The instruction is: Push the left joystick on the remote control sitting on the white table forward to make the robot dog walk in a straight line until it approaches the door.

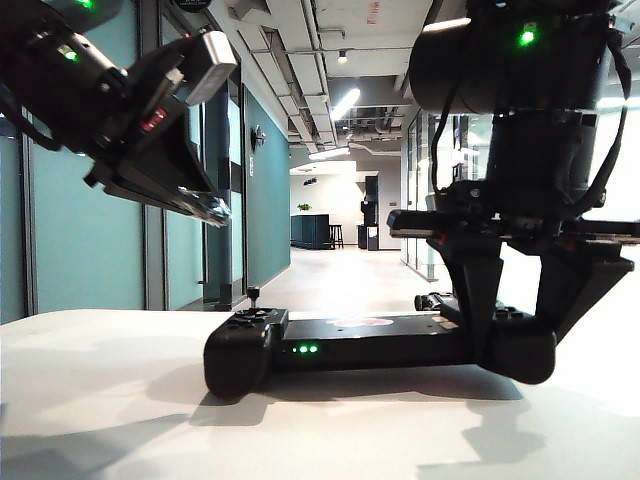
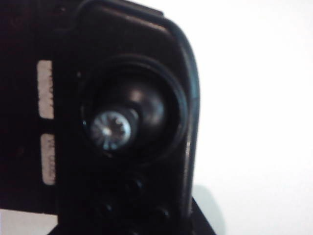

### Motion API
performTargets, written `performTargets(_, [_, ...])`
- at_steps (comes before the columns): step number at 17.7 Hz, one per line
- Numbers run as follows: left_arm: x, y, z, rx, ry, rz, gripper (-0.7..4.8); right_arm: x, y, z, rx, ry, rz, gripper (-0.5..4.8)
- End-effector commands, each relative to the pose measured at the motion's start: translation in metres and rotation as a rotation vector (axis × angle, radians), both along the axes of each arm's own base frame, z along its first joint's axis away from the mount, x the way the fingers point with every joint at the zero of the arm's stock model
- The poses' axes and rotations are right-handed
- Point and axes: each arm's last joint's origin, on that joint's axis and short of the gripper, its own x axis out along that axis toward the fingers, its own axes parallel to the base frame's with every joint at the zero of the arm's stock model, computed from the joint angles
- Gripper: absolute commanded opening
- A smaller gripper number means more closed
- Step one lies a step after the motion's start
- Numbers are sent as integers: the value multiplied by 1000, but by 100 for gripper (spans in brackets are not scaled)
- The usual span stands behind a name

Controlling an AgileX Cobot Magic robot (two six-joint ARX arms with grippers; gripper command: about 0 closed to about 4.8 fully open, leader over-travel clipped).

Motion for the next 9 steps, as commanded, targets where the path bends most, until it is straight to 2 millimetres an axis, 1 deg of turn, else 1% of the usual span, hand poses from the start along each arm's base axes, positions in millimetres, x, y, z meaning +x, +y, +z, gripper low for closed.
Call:
performTargets(1, [3, -7, -2, -15, -19, -27, -6, 3, 4, 0, 43, 1, 3, 53])
performTargets(6, [6, -13, -9, 5, -49, -71, -6, 4, 4, -2, 46, 13, -23, 53])
performTargets(9, [9, -15, -16, 14, -29, -75, -6, 3, 4, -3, 50, 18, -47, 53])
